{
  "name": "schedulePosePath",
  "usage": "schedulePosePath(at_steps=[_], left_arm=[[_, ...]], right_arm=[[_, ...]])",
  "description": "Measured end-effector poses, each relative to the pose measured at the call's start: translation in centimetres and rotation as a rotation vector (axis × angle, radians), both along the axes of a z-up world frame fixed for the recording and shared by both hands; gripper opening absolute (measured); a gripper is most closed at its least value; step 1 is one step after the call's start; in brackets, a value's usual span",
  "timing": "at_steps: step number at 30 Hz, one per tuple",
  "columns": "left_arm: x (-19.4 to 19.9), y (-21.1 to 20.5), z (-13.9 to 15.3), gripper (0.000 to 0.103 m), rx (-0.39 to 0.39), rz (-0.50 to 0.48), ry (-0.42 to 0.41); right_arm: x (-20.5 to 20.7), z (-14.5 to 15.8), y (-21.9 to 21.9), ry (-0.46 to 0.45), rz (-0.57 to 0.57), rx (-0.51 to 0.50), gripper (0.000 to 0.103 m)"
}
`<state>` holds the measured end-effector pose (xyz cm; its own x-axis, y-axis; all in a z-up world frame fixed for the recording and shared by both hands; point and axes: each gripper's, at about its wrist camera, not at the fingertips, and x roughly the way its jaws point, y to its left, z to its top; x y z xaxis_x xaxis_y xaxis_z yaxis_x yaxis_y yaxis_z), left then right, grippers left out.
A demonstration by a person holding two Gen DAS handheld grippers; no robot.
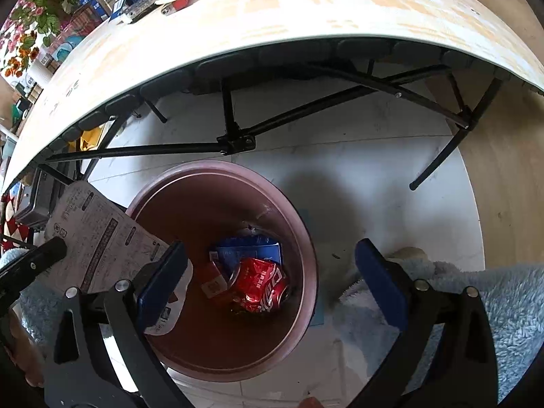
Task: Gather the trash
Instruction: 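Open the left gripper to drop the paper leaflet into the bin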
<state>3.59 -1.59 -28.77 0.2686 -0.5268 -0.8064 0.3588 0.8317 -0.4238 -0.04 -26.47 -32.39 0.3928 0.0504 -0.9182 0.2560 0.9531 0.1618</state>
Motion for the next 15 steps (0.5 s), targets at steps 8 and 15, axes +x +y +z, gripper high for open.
schedulePosePath(at_steps=[8,15], left_arm=[[0.0,-0.1,0.3,0.004,-0.008,0.0,-0.016],[-0.7,1.4,2.5,0.079,-0.063,0.098,-0.14]], right_arm=[[-0.1,0.1,0.3,-0.002,0.011,-0.017,0.097],[-0.1,0.2,-0.2,-0.011,-0.012,-0.013,0.097]])
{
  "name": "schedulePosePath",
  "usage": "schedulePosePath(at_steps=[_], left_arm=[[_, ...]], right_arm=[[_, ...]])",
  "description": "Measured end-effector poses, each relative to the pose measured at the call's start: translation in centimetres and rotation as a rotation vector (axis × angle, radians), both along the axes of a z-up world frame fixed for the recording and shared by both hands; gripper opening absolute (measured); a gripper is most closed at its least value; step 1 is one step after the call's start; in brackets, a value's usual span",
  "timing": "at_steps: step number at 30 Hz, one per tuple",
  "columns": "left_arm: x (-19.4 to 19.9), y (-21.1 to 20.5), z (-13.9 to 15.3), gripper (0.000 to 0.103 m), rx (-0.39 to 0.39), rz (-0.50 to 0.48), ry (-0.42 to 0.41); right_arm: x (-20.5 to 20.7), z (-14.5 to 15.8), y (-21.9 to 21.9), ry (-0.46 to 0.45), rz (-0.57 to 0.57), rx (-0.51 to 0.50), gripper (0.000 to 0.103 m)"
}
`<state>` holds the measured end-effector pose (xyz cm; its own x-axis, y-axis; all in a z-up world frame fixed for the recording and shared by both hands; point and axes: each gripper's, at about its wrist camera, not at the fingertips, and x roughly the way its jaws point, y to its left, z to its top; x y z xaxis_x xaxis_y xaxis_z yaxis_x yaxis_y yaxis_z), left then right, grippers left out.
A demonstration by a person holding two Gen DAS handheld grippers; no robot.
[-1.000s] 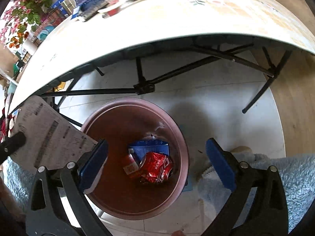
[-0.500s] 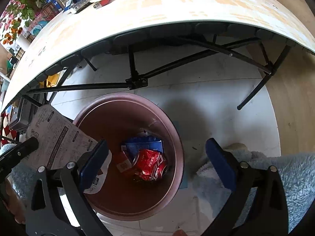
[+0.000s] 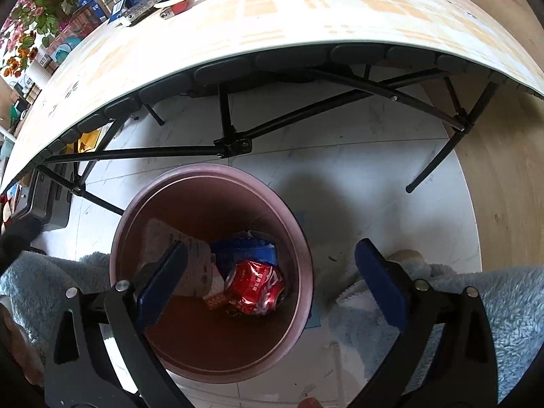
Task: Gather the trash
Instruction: 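Open the left gripper to drop the paper leaflet into the bin, then raise both tools back over the table toward the remaining trash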
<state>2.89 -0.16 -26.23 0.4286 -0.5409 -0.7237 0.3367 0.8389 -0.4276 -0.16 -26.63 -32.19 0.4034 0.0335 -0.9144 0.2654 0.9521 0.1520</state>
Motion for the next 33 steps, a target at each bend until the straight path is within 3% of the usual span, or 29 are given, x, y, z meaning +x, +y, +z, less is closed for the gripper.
schedulePosePath(at_steps=[1,4,8,14,19,21,33], left_arm=[[-0.2,0.1,0.4,0.085,0.02,0.024,-0.027],[-0.5,0.2,1.1,0.092,0.066,0.065,-0.072],[-0.7,0.4,2.0,0.093,0.104,0.103,-0.114],[-1.2,0.2,2.8,0.093,0.115,0.111,-0.167],[-1.3,0.0,2.9,0.093,0.162,0.135,-0.211],[-1.3,0.0,3.0,0.093,0.172,0.146,-0.228],[-0.6,1.3,5.2,0.093,0.108,0.186,-0.297]], right_arm=[[0.0,0.0,0.0,-0.002,0.0,0.0,0.097],[0.0,0.3,0.0,-0.01,-0.003,-0.002,0.097],[-0.4,1.5,-0.1,-0.061,-0.01,0.003,0.097],[-1.5,4.5,0.0,-0.214,-0.006,-0.007,0.097],[-2.5,7.4,0.2,-0.392,-0.01,-0.134,0.097],[-2.7,8.2,0.1,-0.457,0.01,-0.115,0.097],[-0.8,10.0,0.8,-0.504,0.138,-0.081,0.097]])
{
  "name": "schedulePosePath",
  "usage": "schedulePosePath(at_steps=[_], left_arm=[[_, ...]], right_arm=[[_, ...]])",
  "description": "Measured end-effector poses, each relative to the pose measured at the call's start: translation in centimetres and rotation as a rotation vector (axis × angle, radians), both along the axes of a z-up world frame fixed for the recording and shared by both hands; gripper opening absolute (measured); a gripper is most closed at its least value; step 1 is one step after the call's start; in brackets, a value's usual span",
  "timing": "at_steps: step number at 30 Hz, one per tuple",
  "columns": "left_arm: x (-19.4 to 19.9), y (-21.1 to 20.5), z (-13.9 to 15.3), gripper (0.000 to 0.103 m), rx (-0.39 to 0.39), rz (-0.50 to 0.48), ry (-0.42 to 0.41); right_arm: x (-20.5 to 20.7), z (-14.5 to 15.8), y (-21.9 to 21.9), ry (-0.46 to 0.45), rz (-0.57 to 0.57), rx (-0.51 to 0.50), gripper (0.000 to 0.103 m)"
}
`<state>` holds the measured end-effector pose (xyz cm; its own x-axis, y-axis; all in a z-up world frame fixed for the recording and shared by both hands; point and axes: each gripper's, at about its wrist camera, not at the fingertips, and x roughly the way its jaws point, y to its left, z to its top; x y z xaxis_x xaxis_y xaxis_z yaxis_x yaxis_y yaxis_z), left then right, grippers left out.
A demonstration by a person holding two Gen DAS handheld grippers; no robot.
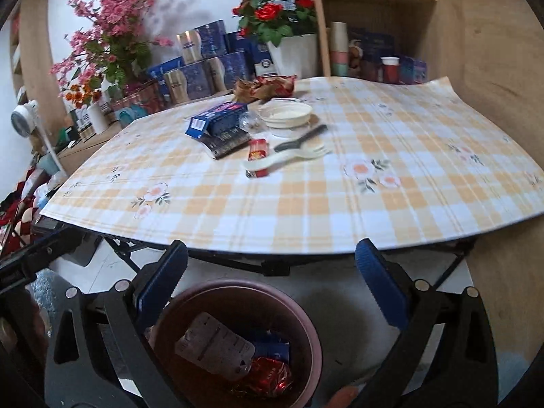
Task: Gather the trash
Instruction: 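Raise both tools back over the table toward the remaining trash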
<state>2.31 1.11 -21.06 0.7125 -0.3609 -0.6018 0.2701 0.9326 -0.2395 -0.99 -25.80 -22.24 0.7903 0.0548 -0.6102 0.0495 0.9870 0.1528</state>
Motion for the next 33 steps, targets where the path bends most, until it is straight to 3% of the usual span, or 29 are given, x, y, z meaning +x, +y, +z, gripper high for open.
schedulePosePath(at_steps=[5,8,13,19,22,26,29,33], left_arm=[[2.0,0.8,1.0,0.093,-0.061,0.006,0.041],[4.4,0.5,1.9,0.093,-0.059,-0.018,0.054],[9.6,-1.7,3.6,0.093,0.006,-0.131,0.019],[18.8,-5.9,5.0,0.097,0.133,-0.263,-0.066],[23.9,-8.1,4.4,0.097,0.171,-0.329,-0.018],[28.5,-11.5,2.5,0.097,0.283,-0.396,0.033],[30.6,-12.5,1.4,0.097,0.27,-0.431,0.099],[32.0,-13.7,0.1,0.097,0.301,-0.451,0.115]], right_arm=[[2.1,0.6,-1.1,0.033,0.059,0.005,0.097],[3.9,0.8,-2.1,0.058,0.078,0.005,0.097],[7.1,1.5,-3.6,0.055,0.056,-0.023,0.097],[11.6,2.4,-6.1,0.052,0.03,0.055,0.097],[13.5,2.6,-7.1,0.053,0.015,0.076,0.097],[15.5,2.6,-7.9,0.073,0.006,0.075,0.097],[16.8,2.7,-8.6,0.089,0.013,0.089,0.097],[18.8,2.6,-9.4,0.122,0.035,0.111,0.097]])
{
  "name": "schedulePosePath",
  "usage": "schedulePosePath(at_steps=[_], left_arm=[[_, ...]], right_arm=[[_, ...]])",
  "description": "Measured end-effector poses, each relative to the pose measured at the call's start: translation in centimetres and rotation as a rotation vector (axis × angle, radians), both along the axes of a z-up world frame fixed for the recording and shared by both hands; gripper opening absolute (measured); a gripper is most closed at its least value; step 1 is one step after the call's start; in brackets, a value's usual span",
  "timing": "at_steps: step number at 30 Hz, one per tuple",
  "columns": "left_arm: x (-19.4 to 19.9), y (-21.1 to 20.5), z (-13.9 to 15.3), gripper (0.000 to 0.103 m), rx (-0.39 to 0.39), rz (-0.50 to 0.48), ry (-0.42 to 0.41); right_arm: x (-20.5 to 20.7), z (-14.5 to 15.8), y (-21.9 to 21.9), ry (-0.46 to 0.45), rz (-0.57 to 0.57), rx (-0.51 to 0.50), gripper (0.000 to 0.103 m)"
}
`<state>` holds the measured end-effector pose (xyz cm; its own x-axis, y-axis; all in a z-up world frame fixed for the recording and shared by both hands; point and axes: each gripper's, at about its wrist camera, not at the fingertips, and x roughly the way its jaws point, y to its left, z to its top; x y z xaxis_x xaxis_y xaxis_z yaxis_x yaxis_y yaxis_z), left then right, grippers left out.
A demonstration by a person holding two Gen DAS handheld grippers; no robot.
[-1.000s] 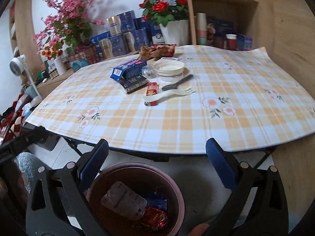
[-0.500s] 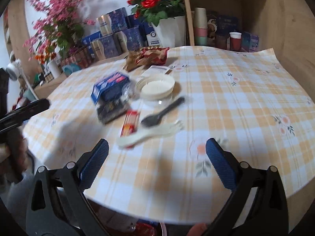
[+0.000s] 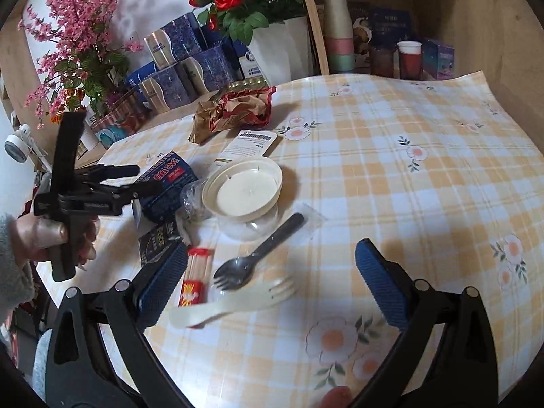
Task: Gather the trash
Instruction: 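Raise both tools back over the table toward the remaining trash, then grasp the blue ice cream box with the left gripper while the right grasps the white round lid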
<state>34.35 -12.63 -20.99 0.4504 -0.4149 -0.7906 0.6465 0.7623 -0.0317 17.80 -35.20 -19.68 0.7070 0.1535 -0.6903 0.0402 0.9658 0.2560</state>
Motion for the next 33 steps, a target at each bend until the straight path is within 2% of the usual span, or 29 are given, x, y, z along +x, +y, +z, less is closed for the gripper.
schedulePosePath(at_steps=[4,5,6,7,11,14,18,23,26,31,32,33], left_arm=[[0.3,-0.9,-1.5,0.096,0.045,-0.036,0.062],[0.2,-1.0,-1.9,0.09,0.062,-0.038,0.081],[0.1,-1.0,-2.3,0.076,0.085,-0.034,0.082],[-0.1,-0.7,-2.3,0.076,0.089,-0.026,0.07],[-0.7,1.4,-1.8,0.075,0.018,0.035,0.111],[-1.9,3.4,-0.8,0.075,-0.031,0.087,0.099],[-4.1,7.4,1.0,0.075,-0.17,0.221,0.119],[-8.8,13.2,2.0,0.075,-0.352,0.375,0.125],[-11.4,15.6,1.5,0.075,-0.358,0.425,0.126],[-13.7,18.2,0.6,0.075,-0.304,0.449,0.119],[-14.0,18.7,0.6,0.075,-0.296,0.459,0.113],[-14.5,19.3,0.7,0.075,-0.304,0.471,0.113]], right_arm=[[1.9,0.2,0.2,0.02,0.033,-0.033,0.097],[2.4,0.2,0.4,0.025,0.044,-0.038,0.097],[3.1,0.1,0.7,0.038,0.066,-0.046,0.097],[3.5,0.0,0.9,0.048,0.081,-0.052,0.097],[5.7,-0.6,2.4,0.084,0.143,-0.126,0.097],[7.3,-1.2,3.6,0.105,0.172,-0.2,0.097],[9.8,-2.7,4.5,0.182,0.2,-0.201,0.097],[12.0,-4.0,4.8,0.233,0.188,-0.243,0.097],[13.4,-4.7,4.2,0.288,0.16,-0.211,0.098],[14.3,-4.2,4.4,0.256,0.162,-0.213,0.096],[14.3,-4.1,4.6,0.25,0.172,-0.22,0.087],[14.2,-4.0,4.7,0.248,0.171,-0.233,0.087]])
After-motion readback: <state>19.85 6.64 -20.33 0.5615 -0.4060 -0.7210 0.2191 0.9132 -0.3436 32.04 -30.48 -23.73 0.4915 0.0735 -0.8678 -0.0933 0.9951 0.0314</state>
